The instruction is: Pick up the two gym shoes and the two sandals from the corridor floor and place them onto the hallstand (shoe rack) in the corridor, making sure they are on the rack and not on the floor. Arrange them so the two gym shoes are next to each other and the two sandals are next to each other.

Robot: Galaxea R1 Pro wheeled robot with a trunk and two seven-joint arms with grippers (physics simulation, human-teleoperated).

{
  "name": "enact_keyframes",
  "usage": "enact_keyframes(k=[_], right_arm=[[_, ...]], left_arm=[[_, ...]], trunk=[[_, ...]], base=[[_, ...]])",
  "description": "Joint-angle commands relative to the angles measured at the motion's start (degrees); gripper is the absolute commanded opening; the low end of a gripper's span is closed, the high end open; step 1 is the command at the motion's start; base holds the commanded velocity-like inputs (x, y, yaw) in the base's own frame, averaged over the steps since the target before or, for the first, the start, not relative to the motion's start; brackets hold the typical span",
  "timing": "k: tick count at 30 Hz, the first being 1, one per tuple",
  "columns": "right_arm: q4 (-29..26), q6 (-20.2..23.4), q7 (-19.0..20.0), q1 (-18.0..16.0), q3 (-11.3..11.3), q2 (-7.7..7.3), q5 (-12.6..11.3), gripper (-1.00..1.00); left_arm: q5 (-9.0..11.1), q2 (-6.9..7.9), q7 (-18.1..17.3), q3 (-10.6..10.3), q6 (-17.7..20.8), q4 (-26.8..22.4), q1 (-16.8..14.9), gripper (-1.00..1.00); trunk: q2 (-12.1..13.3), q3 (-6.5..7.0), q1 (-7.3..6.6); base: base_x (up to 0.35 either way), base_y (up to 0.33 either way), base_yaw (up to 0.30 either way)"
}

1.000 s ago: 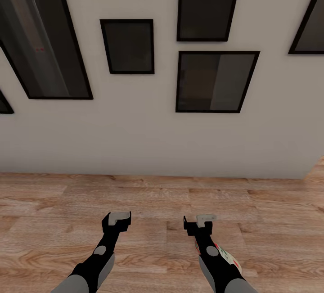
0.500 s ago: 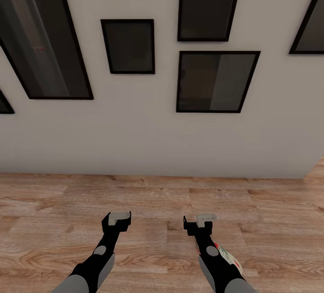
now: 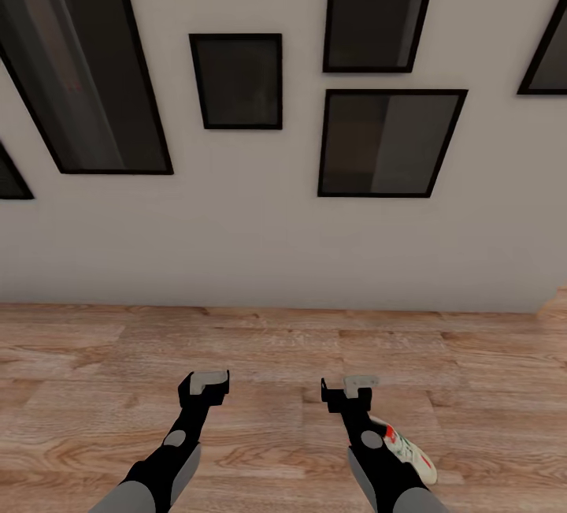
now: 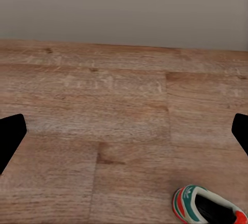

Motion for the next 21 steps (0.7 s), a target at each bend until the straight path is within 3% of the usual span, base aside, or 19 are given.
enact_keyframes(k=[1, 21], right_arm=[[0.05, -0.19, -0.10, -0.04, -0.41, 0.06, 0.60, 1.00], [0.05, -0.19, -0.10, -0.04, -0.41, 0.06, 0.60, 1.00]], left_arm=[[-0.18, -0.02, 0.16, 0.10, -0.19, 0.05, -0.04, 1.00], [-0.18, -0.02, 0.16, 0.09, -0.19, 0.05, -0.04, 1.00]], trunk=[[-0.02, -0.05, -0.01], [-0.02, -0.05, -0.01]], base=[[0.000, 0.135, 0.000], [0.000, 0.067, 0.000]])
